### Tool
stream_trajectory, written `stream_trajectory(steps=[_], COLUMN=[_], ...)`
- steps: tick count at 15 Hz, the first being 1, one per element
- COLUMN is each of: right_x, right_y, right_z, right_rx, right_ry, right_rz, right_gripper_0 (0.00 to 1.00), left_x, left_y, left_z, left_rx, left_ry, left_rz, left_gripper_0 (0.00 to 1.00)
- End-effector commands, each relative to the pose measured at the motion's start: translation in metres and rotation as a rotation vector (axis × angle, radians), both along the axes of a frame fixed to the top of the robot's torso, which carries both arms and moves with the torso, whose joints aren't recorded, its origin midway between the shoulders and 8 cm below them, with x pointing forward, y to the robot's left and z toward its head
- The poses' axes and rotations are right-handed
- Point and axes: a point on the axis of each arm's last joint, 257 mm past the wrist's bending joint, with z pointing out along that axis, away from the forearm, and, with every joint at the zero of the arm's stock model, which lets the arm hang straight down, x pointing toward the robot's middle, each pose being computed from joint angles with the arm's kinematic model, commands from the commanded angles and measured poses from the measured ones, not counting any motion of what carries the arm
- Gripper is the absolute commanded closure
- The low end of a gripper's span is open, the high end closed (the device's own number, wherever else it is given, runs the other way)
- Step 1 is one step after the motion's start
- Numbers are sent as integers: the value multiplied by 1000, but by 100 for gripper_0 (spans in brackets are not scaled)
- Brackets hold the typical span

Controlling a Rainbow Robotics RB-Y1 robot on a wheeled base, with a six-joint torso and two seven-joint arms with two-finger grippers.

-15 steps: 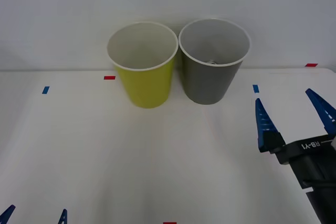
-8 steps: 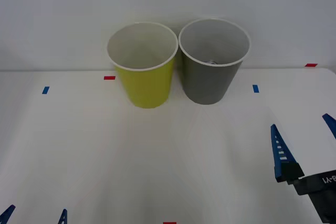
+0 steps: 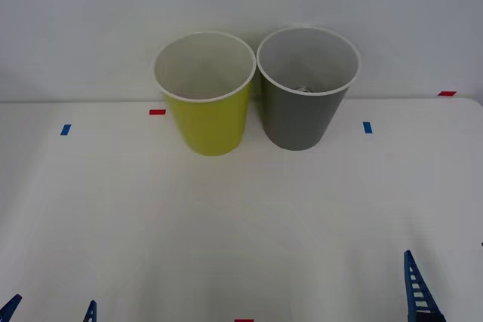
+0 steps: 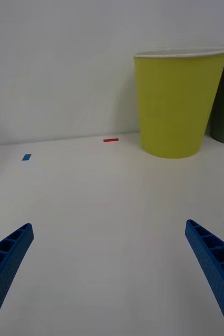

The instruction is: Put cans in the gray bin and PET bottles in the light green bin.

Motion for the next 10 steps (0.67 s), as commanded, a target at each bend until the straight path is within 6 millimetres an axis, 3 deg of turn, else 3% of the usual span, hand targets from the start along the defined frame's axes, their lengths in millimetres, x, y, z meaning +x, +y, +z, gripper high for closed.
stream_trajectory(steps=[1,3,10], right_x=[-21,-29,-34], right_y=[-5,-7,-6], right_z=[-33,-46,-50], right_rx=[70,88,98], right_ry=[95,130,151], right_rz=[-28,-36,-19], right_gripper_0=[0,0,0], left_x=[0,0,0], left_y=[0,0,0], left_z=[0,0,0], left_rx=[0,0,0], left_ry=[0,0,0], left_rz=[0,0,0], left_gripper_0=[0,0,0])
